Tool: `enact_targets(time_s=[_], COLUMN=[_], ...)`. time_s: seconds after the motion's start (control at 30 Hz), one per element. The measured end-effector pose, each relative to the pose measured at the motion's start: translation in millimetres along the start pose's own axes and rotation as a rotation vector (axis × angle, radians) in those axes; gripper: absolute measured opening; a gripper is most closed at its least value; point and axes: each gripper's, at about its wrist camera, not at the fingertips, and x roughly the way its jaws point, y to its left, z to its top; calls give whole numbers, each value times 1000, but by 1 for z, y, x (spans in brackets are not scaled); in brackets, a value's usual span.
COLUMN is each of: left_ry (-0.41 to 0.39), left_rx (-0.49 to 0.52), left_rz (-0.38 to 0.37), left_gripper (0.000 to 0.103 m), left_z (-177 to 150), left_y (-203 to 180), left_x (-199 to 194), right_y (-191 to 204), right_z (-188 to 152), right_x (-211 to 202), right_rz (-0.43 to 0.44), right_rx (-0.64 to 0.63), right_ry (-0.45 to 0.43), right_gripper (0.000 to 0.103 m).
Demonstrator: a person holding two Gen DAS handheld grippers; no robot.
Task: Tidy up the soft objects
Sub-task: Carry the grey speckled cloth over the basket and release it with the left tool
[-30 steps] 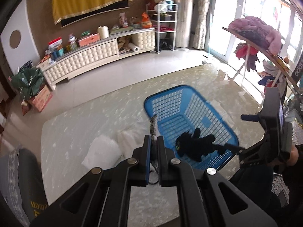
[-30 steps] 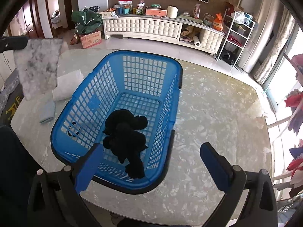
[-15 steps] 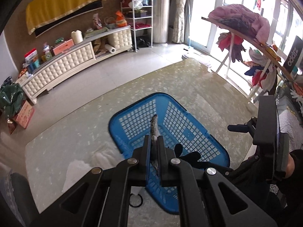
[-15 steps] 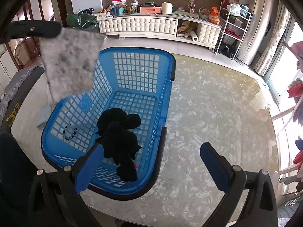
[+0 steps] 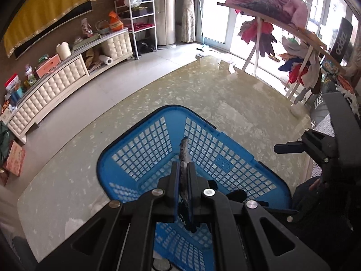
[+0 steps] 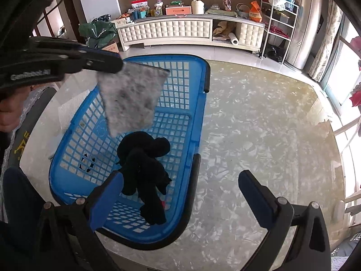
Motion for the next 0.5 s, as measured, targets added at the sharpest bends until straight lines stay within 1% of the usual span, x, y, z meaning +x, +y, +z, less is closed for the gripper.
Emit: enact_targets(time_s=[0.1,0.2,0.37,0.5], left_ry=[13,31,55,92], left_rx=[21,20,0,3], left_rz=[-4,-10,5,31], left_gripper=[5,5,5,5], left_z=[2,3,6,4], left_y=[1,8,20,24], left_x=[15,31,53,63], right_y=[-3,-7,-13,-15], right_z=[1,2,3,3], right_x=[2,3,8,12], right_rz=[7,18,29,38], right_rx=[13,28,46,52], right_ry=[0,-2,5,10], right_gripper=[102,102,102,102])
